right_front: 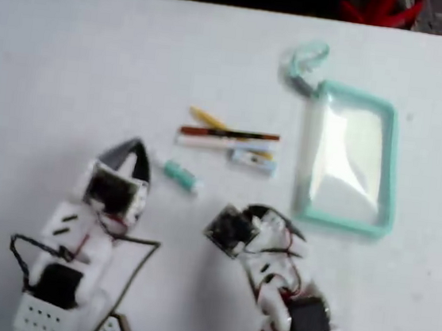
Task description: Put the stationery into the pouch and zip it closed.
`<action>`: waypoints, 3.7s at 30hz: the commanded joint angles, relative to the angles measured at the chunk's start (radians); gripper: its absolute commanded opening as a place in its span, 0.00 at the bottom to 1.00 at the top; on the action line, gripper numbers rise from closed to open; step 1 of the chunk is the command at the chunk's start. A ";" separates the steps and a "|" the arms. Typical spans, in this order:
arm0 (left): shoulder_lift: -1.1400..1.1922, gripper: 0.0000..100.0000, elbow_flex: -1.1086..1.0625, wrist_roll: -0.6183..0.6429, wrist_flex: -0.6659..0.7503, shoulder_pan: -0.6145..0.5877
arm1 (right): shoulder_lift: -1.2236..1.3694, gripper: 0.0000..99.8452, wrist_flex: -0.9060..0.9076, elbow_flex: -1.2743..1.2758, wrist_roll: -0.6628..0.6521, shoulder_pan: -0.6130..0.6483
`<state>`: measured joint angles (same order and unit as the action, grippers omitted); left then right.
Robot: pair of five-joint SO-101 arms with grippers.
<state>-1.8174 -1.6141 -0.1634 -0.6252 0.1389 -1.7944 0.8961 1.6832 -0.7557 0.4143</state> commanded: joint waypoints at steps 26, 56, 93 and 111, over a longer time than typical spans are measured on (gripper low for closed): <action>-0.005 0.07 -0.003 0.077 0.017 -0.131 | -0.007 0.01 -0.131 0.006 0.308 -0.240; -0.002 0.07 0.028 0.051 -0.077 -0.036 | 0.283 0.20 -0.214 -0.434 0.358 -0.177; 1.214 0.16 0.591 0.374 0.015 -0.022 | 3.146 0.20 0.071 -3.176 0.339 -0.315; 1.214 0.16 0.589 0.377 0.011 0.022 | 3.356 0.01 -0.286 -3.050 -0.020 -0.397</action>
<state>-0.6022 -1.0740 0.2186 -0.6191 0.1343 1.5673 0.5923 -1.3809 -0.7234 0.0660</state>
